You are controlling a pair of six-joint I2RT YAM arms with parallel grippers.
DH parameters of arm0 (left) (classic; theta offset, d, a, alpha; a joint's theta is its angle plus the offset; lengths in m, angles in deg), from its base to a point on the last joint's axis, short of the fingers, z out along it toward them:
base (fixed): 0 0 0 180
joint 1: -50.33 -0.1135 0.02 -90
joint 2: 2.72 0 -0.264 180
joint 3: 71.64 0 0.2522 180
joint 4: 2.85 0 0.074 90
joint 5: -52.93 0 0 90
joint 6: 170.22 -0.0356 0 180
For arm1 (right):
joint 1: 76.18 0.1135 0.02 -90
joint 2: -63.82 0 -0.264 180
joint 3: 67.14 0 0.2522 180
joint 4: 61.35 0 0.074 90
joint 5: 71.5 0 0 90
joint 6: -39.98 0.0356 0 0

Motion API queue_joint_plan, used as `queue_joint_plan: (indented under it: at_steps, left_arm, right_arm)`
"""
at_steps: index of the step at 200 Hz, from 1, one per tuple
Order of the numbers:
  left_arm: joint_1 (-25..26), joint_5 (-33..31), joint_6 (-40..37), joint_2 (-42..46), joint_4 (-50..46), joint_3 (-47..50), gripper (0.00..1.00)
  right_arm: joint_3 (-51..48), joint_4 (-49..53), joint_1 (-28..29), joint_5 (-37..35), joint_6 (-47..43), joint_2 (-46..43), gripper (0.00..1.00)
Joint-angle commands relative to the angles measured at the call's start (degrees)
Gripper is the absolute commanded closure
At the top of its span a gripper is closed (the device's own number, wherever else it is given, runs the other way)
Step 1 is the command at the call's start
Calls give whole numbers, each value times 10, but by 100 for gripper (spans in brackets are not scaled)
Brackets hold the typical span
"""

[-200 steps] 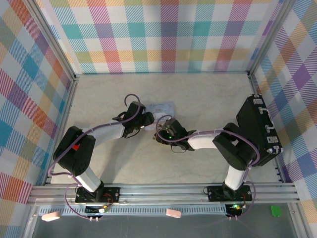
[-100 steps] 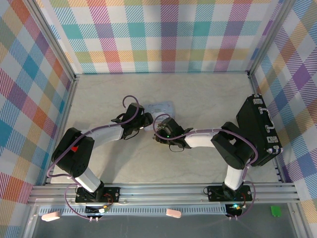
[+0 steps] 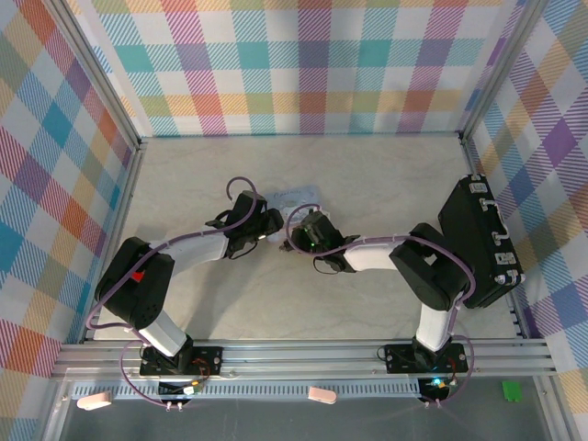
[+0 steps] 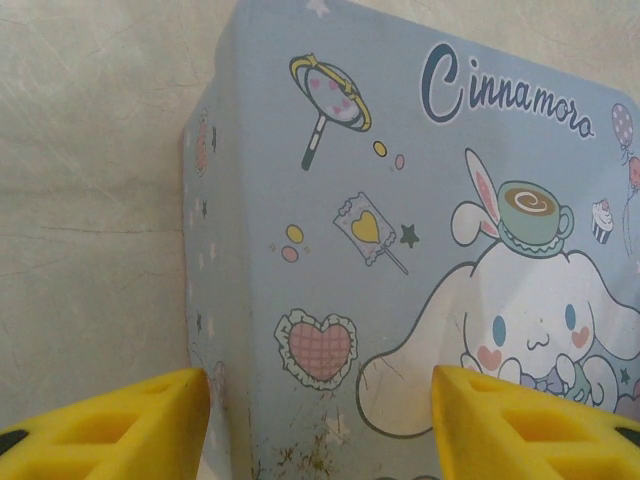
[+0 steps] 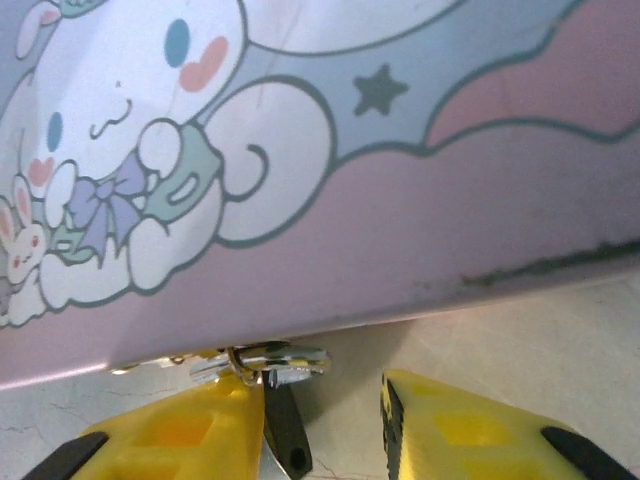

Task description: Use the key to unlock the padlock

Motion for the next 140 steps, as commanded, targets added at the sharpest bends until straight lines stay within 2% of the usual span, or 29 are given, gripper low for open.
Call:
queue_joint_plan:
  at_steps: [1, 87, 140]
  left_arm:
    - [-6, -11, -5, -8, -89, 23, 41]
    - [-7, -12, -5, -12, -94, 16, 41]
    - [-7, -11, -1, -13, -93, 17, 41]
  right_arm:
    - [2, -27, -1, -13, -12, 7, 63]
    - [-20, -99, 25, 9, 8, 39, 63]
    - [-4, -92, 34, 14, 9, 53, 63]
